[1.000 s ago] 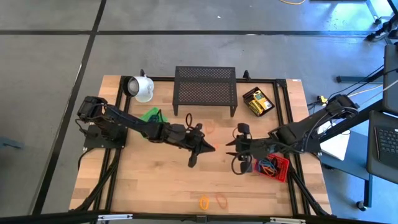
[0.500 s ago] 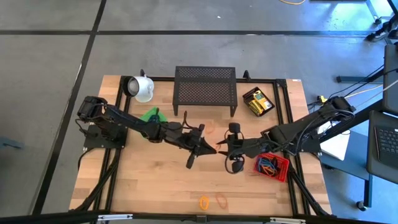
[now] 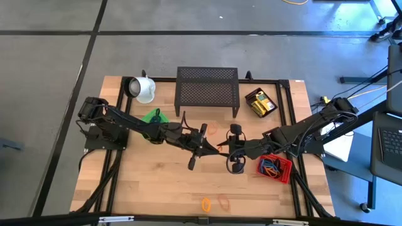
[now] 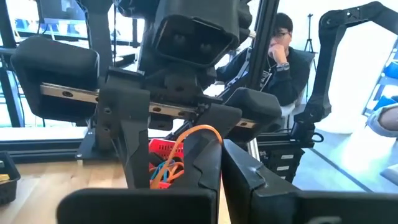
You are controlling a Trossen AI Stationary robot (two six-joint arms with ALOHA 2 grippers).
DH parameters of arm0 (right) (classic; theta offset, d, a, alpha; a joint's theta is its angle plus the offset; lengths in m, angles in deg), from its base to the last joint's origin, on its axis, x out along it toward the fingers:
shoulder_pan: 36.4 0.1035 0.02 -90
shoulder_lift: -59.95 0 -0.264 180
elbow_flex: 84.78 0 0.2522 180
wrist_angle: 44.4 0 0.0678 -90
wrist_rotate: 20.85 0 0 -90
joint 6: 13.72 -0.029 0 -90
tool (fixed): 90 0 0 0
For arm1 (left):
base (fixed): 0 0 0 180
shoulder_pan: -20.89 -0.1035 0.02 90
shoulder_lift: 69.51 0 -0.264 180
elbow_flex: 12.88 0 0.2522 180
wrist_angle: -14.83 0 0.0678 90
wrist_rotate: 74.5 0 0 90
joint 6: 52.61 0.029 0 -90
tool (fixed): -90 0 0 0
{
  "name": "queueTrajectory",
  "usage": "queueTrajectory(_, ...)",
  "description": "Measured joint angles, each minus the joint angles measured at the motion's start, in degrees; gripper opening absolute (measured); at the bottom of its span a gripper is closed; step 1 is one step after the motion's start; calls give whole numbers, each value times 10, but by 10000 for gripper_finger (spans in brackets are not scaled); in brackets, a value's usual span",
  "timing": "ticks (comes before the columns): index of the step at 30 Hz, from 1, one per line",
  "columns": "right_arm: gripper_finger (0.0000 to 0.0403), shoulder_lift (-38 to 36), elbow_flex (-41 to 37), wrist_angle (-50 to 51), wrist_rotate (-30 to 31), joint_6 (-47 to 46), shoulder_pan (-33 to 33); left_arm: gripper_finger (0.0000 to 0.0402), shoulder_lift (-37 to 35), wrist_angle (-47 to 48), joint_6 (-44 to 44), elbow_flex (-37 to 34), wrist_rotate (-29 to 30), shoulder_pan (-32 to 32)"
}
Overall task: Pick & Place Office Desk Supplies
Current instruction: Put the top left orange rubber band into the red bin
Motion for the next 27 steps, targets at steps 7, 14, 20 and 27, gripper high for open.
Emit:
queueTrajectory(7,102,0,0,-2,0,-30,0,3,0,0,0,0,0,0)
queueTrajectory(14,9,0,0,-2,1,-38,0,3,0,-2,0,0,1,0)
queueTrajectory(20,6,0,0,-1,2,-53,0,19,0,-3,0,0,3,4)
queueTrajectory(27,4,-7,0,53,-19,-78,0,74,0,28,39,0,38,10)
